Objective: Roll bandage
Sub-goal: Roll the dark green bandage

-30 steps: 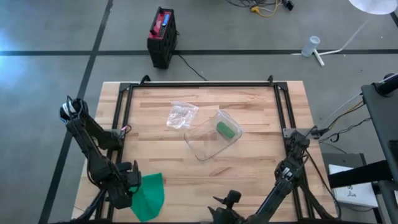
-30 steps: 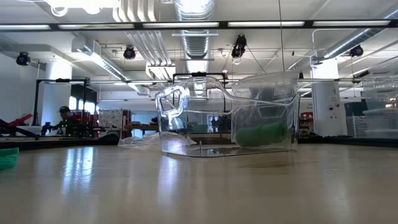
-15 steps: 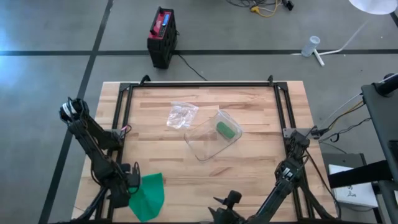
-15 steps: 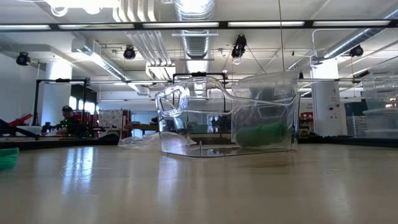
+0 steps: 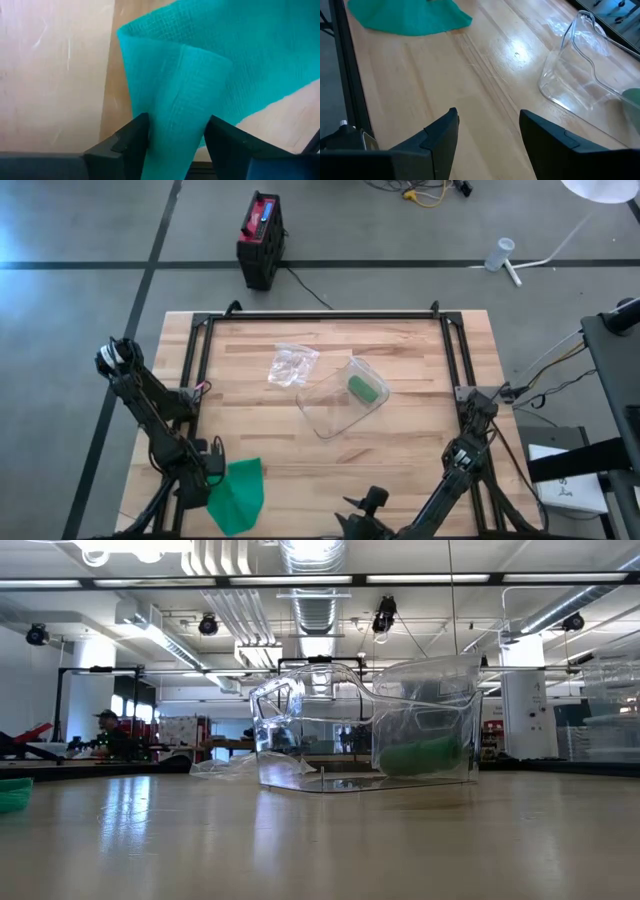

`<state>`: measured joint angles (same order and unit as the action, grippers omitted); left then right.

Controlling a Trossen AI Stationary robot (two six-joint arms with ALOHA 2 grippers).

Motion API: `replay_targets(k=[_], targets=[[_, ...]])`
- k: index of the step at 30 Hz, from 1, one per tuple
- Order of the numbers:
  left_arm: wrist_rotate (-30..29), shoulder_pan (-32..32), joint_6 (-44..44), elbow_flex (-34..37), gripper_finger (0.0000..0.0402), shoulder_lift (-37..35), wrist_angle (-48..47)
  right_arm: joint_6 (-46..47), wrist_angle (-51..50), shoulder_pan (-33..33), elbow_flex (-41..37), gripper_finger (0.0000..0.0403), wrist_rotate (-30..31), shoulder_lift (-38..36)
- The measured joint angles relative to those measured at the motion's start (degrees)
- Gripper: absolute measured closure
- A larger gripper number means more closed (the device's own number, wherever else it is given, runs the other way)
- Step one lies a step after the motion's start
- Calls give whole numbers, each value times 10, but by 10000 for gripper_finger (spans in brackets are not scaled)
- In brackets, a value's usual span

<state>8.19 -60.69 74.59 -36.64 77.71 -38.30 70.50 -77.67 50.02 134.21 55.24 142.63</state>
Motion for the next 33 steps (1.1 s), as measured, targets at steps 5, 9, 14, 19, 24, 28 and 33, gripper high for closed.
replay_targets(k=[5, 9, 14, 19, 24, 28, 33], targets=[[0, 0, 16, -8, 264, 0, -5, 0, 0, 1, 0, 199, -1, 0], [-4, 5, 24, -48, 334, 0, -64, -17, 0, 6, 3, 199, -1, -2], [-79, 7, 10, -145, 389, -3, -182, -57, -1, 20, 4, 199, 7, -33], [-274, 11, 11, -257, 367, -3, -284, -150, -1, 39, 4, 199, 61, -72], [-449, 39, 7, -335, 391, -3, -303, -269, 25, 42, 5, 199, 97, -106], [-427, 108, -55, -377, 391, -1, -303, -438, 112, 3, 5, 199, -21, -135], [-381, 191, -188, -402, 391, 13, -286, -623, 174, -47, 5, 199, -120, -144]])
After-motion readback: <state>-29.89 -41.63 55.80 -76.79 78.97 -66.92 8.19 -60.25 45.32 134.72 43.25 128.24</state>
